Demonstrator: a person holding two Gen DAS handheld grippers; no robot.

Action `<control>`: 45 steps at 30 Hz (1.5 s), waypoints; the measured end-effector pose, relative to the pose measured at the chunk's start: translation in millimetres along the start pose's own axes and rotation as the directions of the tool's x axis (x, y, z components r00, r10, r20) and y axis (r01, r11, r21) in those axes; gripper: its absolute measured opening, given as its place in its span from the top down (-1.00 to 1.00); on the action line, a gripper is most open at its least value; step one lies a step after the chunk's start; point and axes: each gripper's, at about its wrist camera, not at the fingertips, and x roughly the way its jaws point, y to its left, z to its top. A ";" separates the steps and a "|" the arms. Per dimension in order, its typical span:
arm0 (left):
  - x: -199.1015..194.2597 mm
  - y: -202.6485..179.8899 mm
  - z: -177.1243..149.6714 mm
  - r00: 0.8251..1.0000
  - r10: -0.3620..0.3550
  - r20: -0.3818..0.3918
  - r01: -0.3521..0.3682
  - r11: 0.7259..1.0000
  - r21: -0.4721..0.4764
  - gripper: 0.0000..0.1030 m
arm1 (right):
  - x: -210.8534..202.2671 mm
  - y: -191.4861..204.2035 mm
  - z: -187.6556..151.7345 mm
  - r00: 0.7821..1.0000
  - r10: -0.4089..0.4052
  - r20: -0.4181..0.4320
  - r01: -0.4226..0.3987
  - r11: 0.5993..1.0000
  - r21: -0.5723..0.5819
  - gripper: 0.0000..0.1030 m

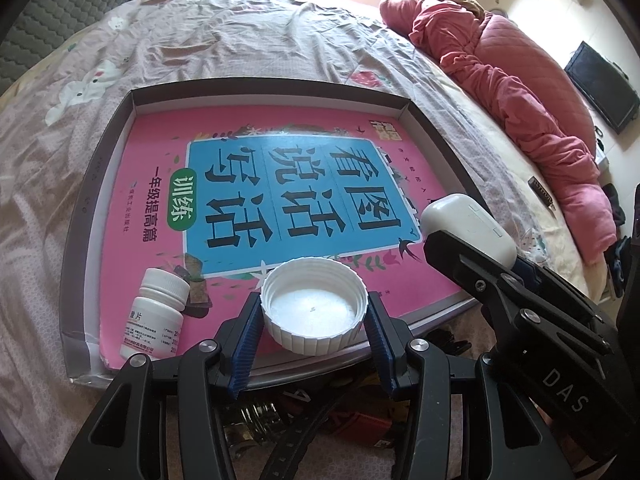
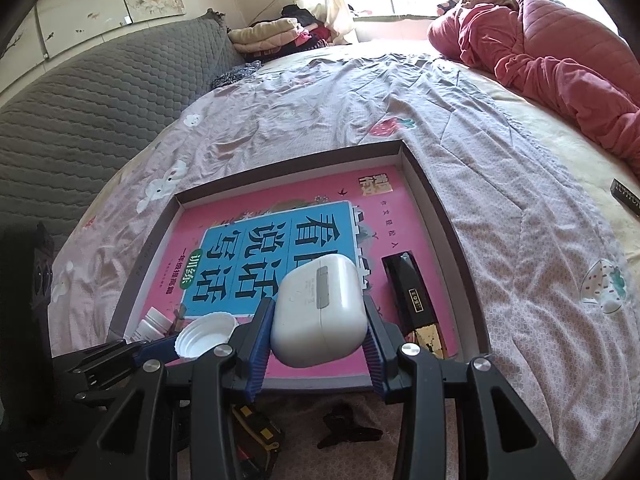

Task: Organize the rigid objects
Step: 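Carry the bottle cap over the tray with the left tool while the right tool carries the earbud case, then open the right tool to drop the earbud case into the tray while the left tool lowers the cap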

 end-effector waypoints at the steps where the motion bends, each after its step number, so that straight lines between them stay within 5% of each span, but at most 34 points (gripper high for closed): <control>1: -0.1 -0.1 -0.1 1.000 0.001 0.001 -0.001 1.000 0.001 0.01 | 0.7 -0.2 0.2 1.000 -0.001 -0.003 0.001 1.000 0.001 0.20; 17: -2.4 11.5 -1.4 0.999 0.032 0.021 -0.032 0.999 0.012 0.00 | 21.3 -1.0 0.6 0.997 0.005 -0.082 -0.005 1.000 0.006 0.19; 30: -6.4 22.7 -2.3 0.999 0.035 0.024 -0.035 0.999 0.001 0.00 | 37.3 13.8 -1.9 0.984 -0.052 -0.169 0.029 0.991 -0.131 0.19; 45: -5.5 20.1 -1.5 0.999 0.048 0.010 -0.048 0.999 0.009 0.00 | 37.9 16.6 -2.5 0.982 -0.056 -0.182 0.027 0.987 -0.159 0.19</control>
